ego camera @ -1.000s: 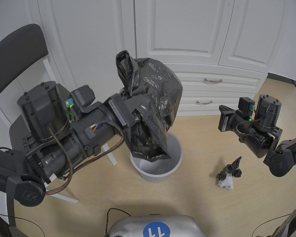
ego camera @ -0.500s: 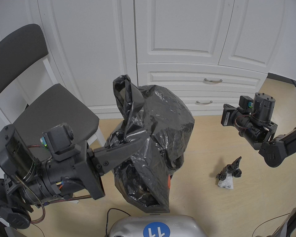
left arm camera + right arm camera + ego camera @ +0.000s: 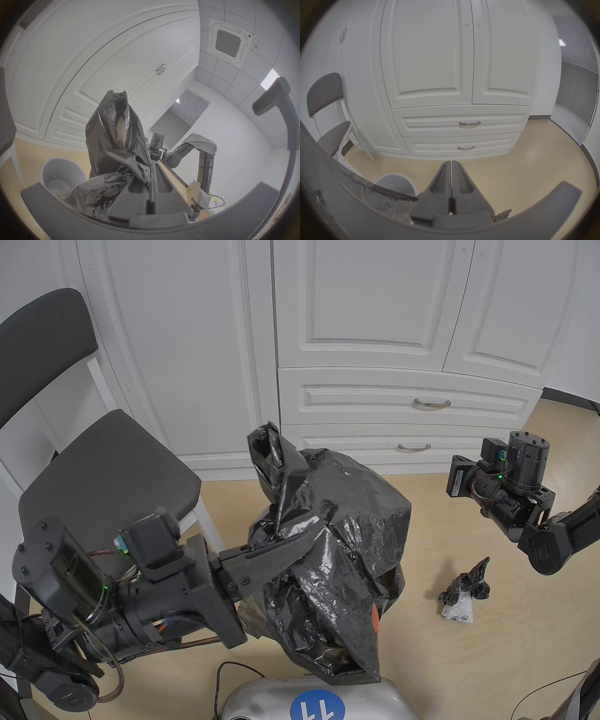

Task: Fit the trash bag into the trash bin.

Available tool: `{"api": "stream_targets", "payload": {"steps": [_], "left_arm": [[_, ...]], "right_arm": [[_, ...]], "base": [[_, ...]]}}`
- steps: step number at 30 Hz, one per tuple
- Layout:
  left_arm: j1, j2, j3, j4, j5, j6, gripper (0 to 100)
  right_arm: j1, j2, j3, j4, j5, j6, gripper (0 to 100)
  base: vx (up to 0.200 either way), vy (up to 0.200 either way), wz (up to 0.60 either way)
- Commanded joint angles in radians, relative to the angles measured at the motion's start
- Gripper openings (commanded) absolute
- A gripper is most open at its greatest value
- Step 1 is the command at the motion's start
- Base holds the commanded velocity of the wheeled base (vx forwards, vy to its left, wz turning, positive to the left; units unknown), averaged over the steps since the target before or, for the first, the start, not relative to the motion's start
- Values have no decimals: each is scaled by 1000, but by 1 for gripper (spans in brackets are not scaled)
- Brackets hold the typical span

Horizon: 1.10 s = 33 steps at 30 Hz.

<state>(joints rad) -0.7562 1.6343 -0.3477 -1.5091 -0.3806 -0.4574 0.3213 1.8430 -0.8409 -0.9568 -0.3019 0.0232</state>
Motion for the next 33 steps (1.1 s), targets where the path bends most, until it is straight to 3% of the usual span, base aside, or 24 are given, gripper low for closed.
{"api": "stream_targets", "payload": {"steps": [1, 13, 33], "left_arm": [[-6, 118, -76, -26, 0, 3, 0], [-2, 134, -194, -31, -1, 6, 0], [40, 346, -215, -33, 3, -4, 0]], "right_arm": [[-24, 18, -9, 0, 6, 0, 0], [-33, 32, -23, 35, 20, 3, 0], [-50, 186, -164, 21, 23, 95, 0]], "base": [[0, 0, 0], [0, 0, 0], [0, 0, 0]]}}
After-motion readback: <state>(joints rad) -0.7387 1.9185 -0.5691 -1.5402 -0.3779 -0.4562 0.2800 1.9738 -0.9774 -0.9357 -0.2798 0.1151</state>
